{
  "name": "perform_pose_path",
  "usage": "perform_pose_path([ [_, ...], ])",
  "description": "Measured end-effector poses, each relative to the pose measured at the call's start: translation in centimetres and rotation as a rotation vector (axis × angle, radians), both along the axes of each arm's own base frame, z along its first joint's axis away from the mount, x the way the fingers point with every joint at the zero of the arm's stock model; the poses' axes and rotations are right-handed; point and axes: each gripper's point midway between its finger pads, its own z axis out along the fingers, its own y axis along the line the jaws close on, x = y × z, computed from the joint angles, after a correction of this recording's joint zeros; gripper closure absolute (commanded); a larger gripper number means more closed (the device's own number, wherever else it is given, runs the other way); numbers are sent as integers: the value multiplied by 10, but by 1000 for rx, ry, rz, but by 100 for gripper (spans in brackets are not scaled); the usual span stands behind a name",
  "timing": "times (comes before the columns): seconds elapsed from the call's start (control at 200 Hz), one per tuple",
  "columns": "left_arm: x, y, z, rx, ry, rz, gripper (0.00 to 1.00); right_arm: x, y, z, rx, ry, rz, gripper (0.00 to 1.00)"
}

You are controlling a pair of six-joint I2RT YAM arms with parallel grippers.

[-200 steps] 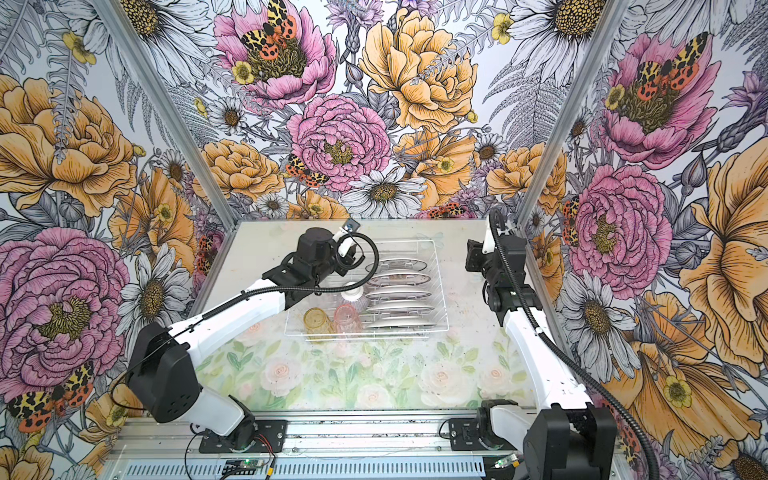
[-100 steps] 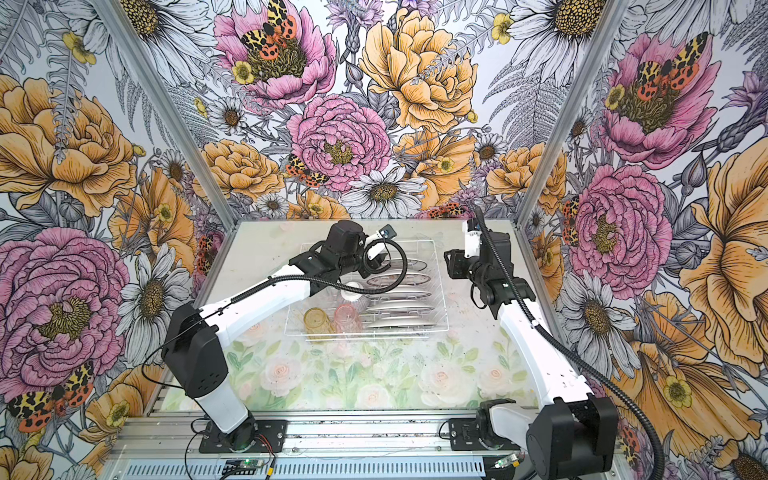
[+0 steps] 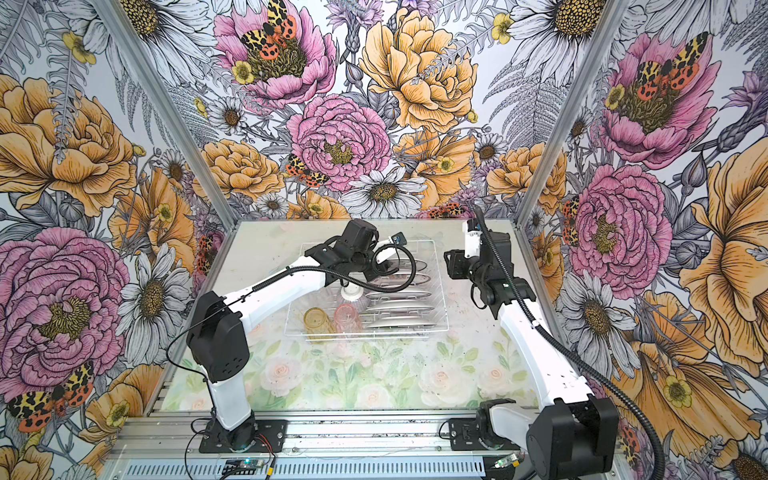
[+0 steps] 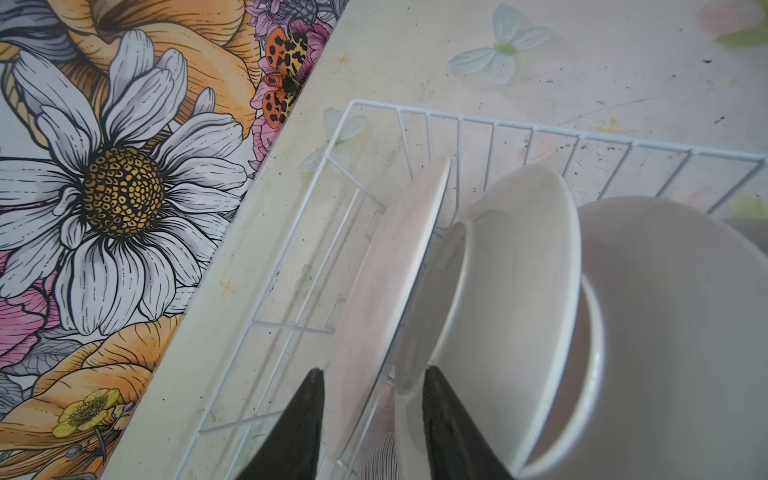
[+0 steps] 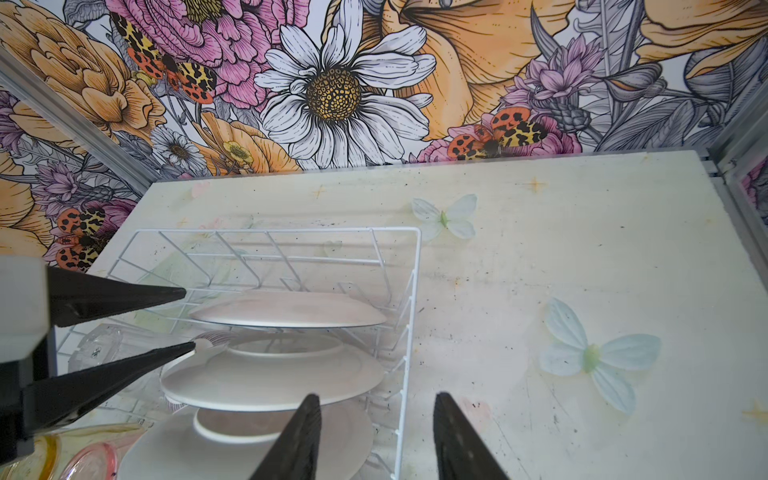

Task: Unload the mixed dishes from the dish rack
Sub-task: 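Close the left gripper on the rim of the farthest white plate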

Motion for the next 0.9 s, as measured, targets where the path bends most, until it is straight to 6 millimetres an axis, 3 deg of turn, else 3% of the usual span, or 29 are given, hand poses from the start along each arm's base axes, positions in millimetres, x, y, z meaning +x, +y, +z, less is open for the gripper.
perform_pose_path([
  [0.35, 4, -4, 5, 13, -12, -15, 59, -1, 0, 2, 0, -5, 0, 53],
  [0.571, 12, -9, -17, 70, 7, -31, 60, -2, 0, 4, 1, -10, 0, 52],
  [0.666, 15, -9, -25, 96, 12, -30, 62, -3, 0, 5, 1, -13, 0, 52],
  [0.901, 28, -8, -21, 132, -37, -13, 72, -3, 0, 5, 1, -13, 0, 52],
])
